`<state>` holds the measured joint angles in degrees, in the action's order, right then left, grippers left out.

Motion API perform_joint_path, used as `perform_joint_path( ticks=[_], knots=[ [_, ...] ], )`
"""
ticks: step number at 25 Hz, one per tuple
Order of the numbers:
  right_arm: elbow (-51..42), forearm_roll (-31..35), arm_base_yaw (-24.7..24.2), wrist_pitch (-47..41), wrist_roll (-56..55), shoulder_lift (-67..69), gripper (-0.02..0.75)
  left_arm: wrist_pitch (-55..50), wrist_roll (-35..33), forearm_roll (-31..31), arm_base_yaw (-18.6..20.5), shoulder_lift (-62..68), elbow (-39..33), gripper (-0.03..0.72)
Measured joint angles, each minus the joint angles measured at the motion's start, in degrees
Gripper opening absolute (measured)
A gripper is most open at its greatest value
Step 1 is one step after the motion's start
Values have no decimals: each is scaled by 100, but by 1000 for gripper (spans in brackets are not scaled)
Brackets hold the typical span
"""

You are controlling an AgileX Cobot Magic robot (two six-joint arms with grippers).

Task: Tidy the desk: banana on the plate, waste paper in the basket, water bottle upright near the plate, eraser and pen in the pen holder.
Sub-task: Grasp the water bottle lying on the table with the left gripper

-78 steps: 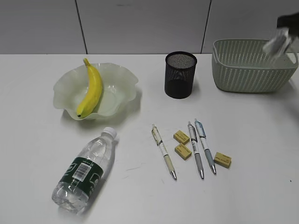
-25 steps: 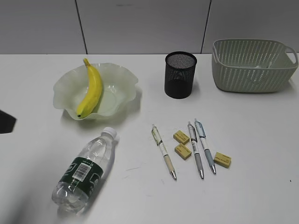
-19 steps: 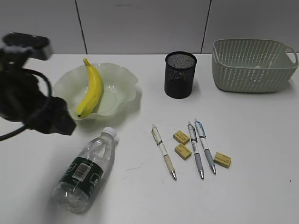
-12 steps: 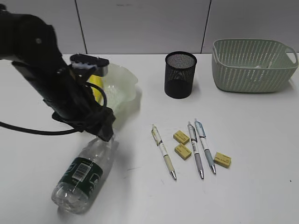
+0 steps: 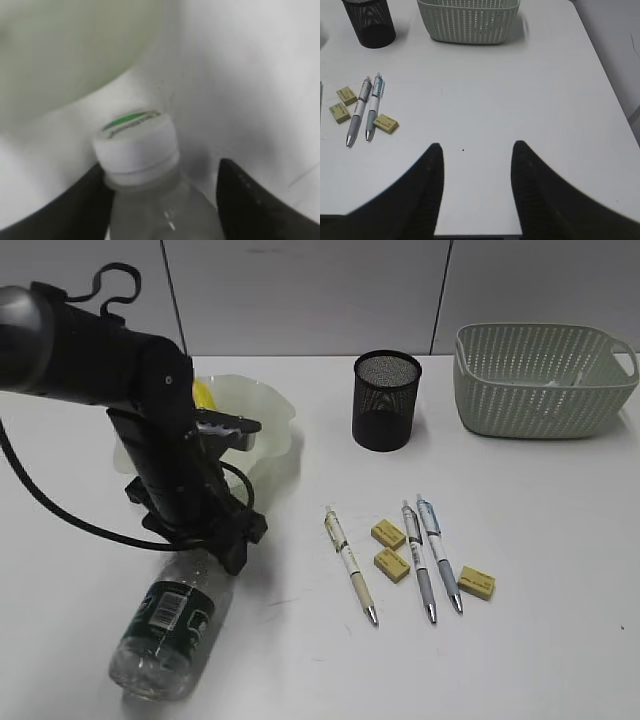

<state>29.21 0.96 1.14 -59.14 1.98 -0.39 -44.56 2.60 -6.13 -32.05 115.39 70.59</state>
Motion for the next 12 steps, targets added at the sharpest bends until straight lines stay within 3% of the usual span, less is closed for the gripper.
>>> perform_joint_path(
  ticks=[3, 8, 12],
  knots=[
    [0, 0, 0, 0, 0, 0, 358, 8, 12, -31, 0, -19, 0, 356],
    [0, 0, 0, 0, 0, 0, 358, 749, 5, -29, -2, -744, -568, 358],
    [0, 0, 0, 0, 0, 0, 357, 2499, 5, -27, -2, -2171, -1934, 356]
  ],
)
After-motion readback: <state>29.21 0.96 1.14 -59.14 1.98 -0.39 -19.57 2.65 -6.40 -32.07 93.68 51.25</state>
